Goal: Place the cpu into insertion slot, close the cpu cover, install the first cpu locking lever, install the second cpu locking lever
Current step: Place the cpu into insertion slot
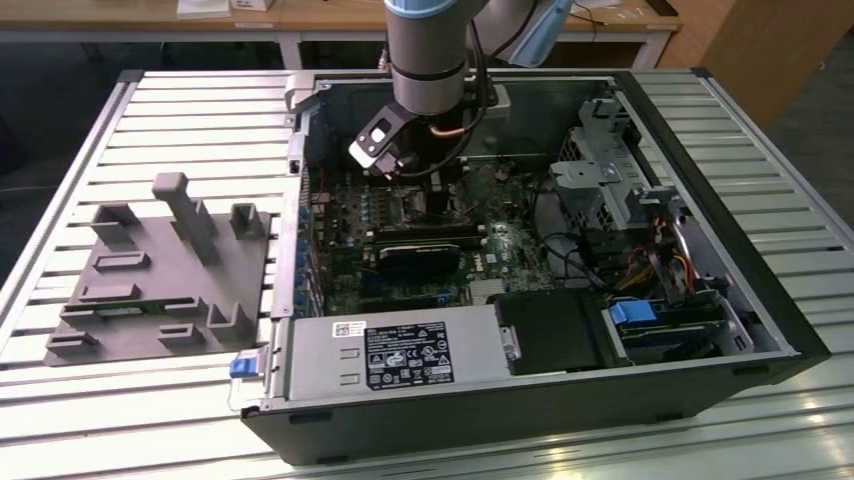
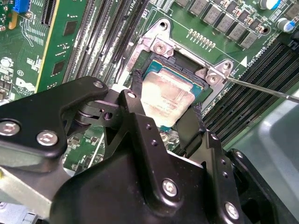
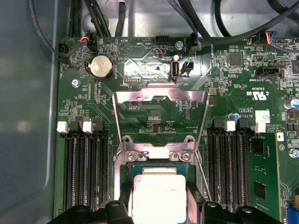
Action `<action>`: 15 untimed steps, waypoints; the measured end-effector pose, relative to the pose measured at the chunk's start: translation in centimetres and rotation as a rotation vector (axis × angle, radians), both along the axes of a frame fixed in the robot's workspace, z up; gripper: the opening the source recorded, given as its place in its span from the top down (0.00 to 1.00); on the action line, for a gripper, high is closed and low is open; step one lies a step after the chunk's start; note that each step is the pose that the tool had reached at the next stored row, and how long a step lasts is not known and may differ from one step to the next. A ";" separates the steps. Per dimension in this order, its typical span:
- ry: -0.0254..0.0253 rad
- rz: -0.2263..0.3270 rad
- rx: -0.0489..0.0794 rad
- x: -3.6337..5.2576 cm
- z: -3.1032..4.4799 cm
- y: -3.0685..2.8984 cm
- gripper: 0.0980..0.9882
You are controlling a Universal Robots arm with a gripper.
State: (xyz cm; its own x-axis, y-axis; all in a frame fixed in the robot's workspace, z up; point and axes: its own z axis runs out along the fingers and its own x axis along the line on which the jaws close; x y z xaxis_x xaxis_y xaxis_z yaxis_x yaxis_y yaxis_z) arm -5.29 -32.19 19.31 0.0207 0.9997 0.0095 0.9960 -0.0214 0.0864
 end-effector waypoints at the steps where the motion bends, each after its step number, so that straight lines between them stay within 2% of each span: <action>1: 0.0000 0.000 0.000 0.00 0.00 0.00 0.50; 15: -0.0001 0.000 0.000 -0.10 -0.02 0.00 0.49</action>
